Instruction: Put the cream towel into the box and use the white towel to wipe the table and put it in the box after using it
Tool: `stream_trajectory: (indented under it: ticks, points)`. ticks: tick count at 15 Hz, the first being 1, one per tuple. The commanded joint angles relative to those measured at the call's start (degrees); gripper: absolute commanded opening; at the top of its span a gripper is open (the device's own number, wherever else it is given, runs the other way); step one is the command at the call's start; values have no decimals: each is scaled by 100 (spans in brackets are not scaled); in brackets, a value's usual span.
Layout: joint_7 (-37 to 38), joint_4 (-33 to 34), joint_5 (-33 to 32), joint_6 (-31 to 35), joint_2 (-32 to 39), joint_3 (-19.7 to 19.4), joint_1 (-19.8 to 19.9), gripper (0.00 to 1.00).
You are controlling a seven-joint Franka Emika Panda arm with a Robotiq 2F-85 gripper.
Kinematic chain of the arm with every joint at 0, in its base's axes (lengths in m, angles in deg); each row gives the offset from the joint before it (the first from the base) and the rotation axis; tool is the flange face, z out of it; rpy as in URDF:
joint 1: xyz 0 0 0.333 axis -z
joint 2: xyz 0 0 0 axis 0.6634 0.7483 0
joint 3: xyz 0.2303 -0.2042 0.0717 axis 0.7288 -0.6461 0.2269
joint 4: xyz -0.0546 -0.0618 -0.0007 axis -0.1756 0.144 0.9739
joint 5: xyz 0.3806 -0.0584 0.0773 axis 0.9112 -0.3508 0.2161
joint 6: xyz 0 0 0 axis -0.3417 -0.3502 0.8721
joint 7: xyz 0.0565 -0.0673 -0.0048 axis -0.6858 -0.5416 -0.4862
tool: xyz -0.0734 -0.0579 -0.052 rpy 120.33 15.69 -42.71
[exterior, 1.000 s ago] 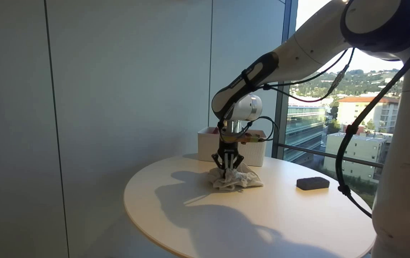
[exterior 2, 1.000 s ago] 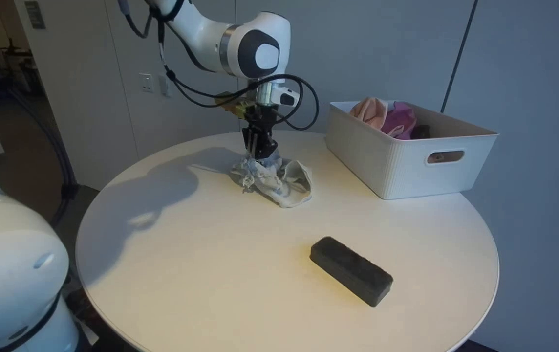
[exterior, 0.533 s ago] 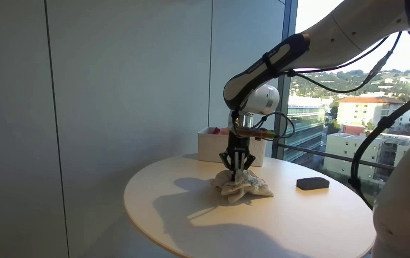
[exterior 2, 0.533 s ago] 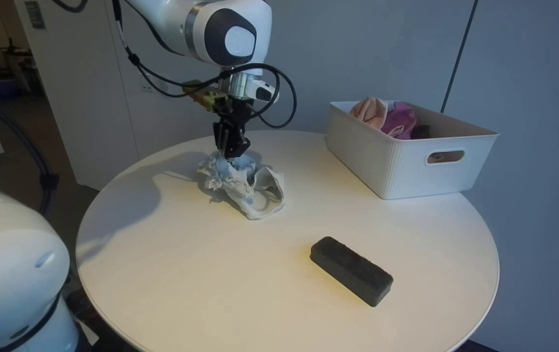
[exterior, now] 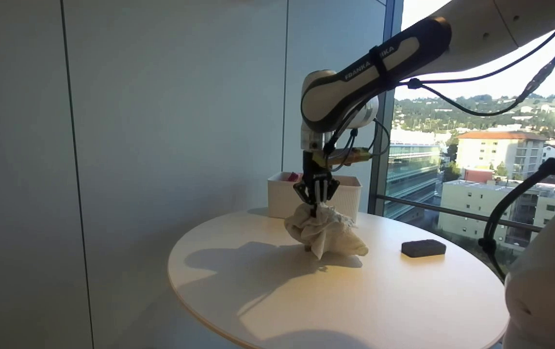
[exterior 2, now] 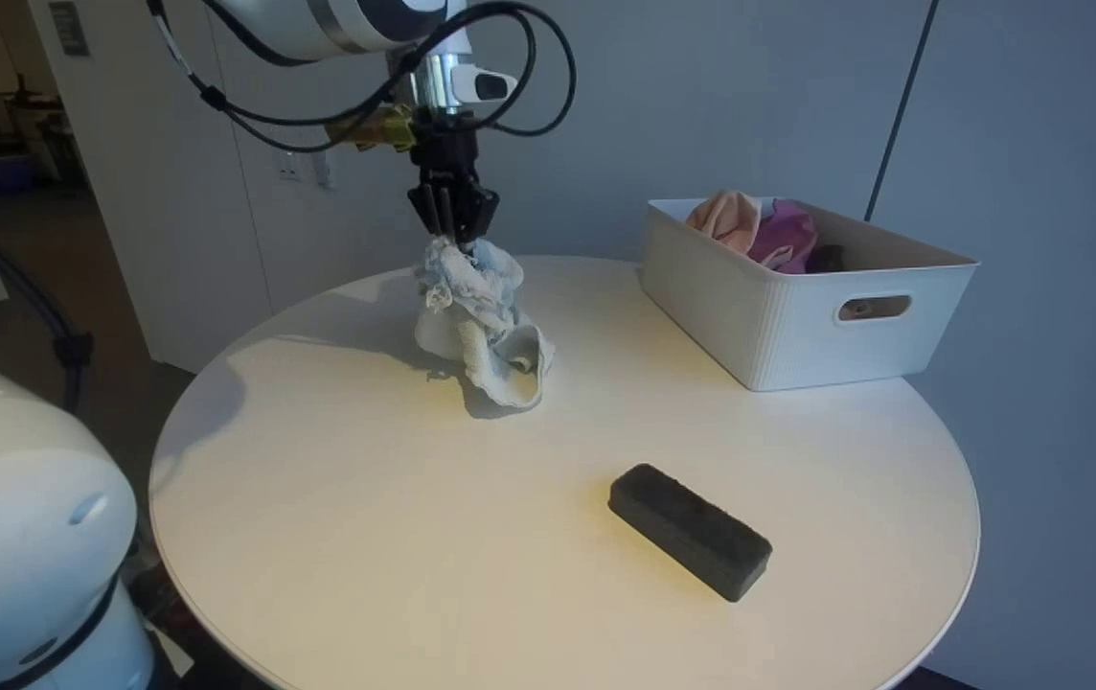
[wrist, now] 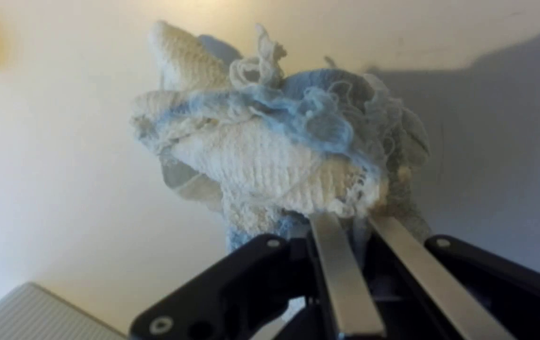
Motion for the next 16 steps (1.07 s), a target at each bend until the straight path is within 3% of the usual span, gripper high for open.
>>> stream_trajectory:
  ticks: [1, 6, 9, 16]
  points:
    - [-100, 964, -683, 23, 74, 102, 79, 4]
    - [69, 2323, -1685, 928, 832, 74, 245, 4]
    - [558, 3087, -2516, 1426, 1424, 65, 449, 3]
    - [2416, 4557, -5017, 1293, 2668, -381, 327, 3]
